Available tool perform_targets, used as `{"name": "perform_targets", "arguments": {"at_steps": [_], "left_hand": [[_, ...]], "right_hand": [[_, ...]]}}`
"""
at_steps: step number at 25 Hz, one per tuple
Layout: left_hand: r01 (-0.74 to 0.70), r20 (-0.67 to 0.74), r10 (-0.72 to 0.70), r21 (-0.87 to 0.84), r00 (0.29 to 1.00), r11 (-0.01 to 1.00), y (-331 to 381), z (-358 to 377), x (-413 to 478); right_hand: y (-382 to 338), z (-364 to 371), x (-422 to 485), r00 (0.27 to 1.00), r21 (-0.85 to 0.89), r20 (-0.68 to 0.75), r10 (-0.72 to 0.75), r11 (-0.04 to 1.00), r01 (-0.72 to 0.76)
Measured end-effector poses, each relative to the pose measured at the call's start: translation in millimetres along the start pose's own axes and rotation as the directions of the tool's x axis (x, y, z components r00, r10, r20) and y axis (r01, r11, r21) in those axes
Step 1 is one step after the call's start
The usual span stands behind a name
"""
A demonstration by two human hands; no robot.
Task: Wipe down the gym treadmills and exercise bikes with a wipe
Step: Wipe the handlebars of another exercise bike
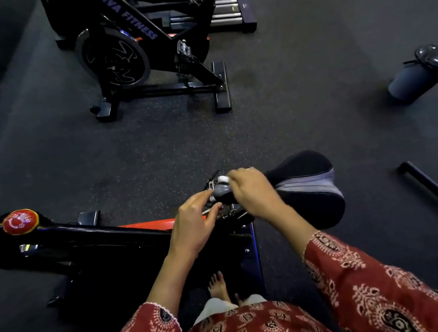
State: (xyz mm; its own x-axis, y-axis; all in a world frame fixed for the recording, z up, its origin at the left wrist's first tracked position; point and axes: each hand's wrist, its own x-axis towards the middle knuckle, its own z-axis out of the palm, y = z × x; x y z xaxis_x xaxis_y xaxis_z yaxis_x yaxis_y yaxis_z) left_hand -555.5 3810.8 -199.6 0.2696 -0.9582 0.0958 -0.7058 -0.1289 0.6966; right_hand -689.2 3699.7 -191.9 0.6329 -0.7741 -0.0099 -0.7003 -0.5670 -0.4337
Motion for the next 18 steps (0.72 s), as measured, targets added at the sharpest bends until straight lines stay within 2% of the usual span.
{"name": "perform_targets", "arguments": {"at_steps": [2,3,4,7,9,12,15,17,18], "left_hand": [[-0.017,0.011,0.017,-0.005,1.000,1.000,-1.0,-1.0,2.9],[-0.027,0.006,0.027,-0.007,1.000,1.000,-1.7,-1.9,4.6],[-0.038,0.000,0.038,-0.009,0.999,0.999,-2.9,-2.5,6.6],[-0.040,-0.003,0.040,-0.012,0.999,0.999,-6.4,-5.5,13.6],[-0.050,0.004,0.051,-0.029,0.999,0.998,-6.5,-4.7,16.3],[-0.060,0.035,0.061,-0.035,0.997,0.998,-2.1,-0.6,15.9],[-0.052,0.051,0.054,-0.027,0.997,0.998,4.6,0.3,23.5],[-0.071,0.075,0.073,-0.027,0.994,0.997,11.9,2.3,33.6],[-0.084,0.107,0.086,-0.017,0.990,0.996,15.5,4.7,38.5]], "right_hand": [[-4.7,8.1,-11.2,0.986,0.081,-0.051,-0.162,0.983,0.165],[5.5,5.3,-13.2,0.983,0.104,-0.057,-0.176,0.978,0.181],[22.0,1.1,-13.6,0.990,0.085,-0.048,-0.133,0.987,0.136],[80.7,-19.8,-17.7,0.982,-0.040,-0.121,0.148,0.987,-0.153],[98.9,-26.7,-20.7,0.961,-0.039,-0.165,0.224,0.972,-0.233],[62.3,-10.1,-10.0,0.980,0.006,-0.113,0.164,0.986,-0.165],[33.2,8.0,-15.2,0.996,-0.002,-0.086,-0.023,1.000,0.023],[61.0,-4.9,-20.7,0.990,-0.108,-0.082,-0.118,0.988,0.109],[82.2,-15.0,-22.7,0.990,-0.156,-0.097,-0.099,0.984,0.083]]}}
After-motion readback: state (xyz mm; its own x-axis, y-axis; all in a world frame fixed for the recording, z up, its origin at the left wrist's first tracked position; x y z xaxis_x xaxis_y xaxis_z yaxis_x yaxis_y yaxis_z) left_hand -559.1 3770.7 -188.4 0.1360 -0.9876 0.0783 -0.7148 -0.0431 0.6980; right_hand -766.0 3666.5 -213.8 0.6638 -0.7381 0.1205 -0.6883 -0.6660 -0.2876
